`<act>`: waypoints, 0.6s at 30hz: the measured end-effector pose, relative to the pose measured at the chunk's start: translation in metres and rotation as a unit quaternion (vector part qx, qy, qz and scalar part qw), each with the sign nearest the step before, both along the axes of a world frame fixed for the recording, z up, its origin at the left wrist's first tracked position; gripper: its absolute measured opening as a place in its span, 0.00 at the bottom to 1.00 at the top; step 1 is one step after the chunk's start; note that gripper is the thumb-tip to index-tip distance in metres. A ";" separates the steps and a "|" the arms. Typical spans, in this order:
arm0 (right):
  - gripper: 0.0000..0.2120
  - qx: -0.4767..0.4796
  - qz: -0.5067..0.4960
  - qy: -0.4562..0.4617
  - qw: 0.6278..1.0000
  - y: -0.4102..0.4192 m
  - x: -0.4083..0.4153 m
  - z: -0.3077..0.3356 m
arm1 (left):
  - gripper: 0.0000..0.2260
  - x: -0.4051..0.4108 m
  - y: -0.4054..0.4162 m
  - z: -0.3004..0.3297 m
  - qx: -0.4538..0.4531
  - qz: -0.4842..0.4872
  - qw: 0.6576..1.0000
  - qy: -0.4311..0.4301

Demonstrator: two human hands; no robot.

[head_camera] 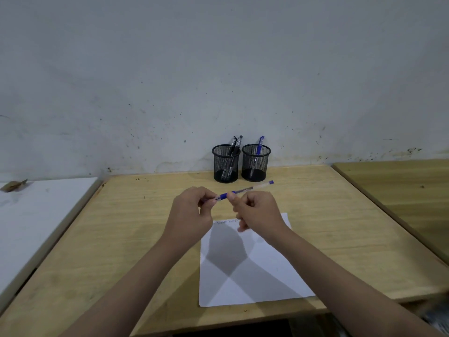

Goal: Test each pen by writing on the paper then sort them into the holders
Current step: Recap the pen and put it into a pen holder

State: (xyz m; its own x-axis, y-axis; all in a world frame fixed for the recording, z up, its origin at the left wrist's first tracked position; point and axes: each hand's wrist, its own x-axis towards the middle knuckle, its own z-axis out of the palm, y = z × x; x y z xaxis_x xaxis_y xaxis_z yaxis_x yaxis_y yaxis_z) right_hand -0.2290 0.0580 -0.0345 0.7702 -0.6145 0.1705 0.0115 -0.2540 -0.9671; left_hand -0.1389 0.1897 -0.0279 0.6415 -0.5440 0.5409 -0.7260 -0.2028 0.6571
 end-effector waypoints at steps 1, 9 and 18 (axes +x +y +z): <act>0.17 -0.082 -0.019 -0.009 0.996 -0.001 0.000 -0.001 | 0.05 0.004 -0.002 0.000 0.018 0.002 1.000 -0.009; 0.07 -0.414 -0.006 -0.043 0.909 -0.037 0.007 0.000 | 0.04 0.012 -0.029 0.014 0.054 -0.041 0.998 -0.017; 0.26 -0.253 -0.116 -0.143 0.950 -0.090 0.022 0.035 | 0.16 0.043 -0.089 0.023 0.000 -0.005 1.000 -0.007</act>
State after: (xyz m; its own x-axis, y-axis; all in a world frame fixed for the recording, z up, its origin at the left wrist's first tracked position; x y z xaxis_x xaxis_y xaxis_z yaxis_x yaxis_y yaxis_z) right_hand -0.2074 -0.0318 0.0001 0.5016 -0.5450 0.6719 0.1428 -0.7139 -0.6856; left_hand -0.0960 0.1003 -0.0046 0.6286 -0.5507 0.5491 -0.7367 -0.1954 0.6473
